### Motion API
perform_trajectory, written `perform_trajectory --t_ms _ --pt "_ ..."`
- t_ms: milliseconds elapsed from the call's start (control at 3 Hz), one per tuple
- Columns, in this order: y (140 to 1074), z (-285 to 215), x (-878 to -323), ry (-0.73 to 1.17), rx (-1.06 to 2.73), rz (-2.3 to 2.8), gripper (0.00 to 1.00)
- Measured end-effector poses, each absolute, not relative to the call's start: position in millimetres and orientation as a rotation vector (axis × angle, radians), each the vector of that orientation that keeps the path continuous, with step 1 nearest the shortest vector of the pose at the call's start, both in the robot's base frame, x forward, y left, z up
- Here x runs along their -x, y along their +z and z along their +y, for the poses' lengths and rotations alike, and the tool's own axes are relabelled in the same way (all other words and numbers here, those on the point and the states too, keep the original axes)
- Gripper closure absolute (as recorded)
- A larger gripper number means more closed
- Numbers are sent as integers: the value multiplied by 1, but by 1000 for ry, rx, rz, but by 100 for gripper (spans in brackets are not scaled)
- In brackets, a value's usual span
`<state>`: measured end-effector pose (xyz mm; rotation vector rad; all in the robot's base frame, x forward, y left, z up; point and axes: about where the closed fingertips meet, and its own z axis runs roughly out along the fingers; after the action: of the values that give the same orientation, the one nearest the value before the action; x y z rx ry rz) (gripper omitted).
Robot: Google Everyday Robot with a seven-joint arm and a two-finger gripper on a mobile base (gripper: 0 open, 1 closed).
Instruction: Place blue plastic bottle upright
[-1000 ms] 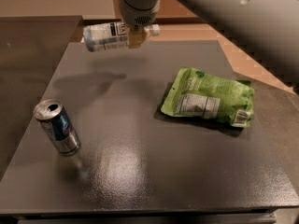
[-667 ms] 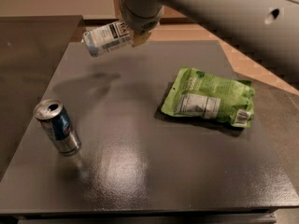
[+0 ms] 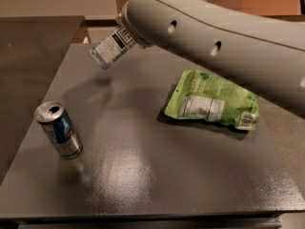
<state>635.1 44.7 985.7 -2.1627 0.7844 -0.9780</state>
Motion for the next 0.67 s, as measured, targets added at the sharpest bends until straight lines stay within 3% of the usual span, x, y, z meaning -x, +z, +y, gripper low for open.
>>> perform_trajectory --t_ms 667 --pt "993 50 -636 -1181 2000 535 100"
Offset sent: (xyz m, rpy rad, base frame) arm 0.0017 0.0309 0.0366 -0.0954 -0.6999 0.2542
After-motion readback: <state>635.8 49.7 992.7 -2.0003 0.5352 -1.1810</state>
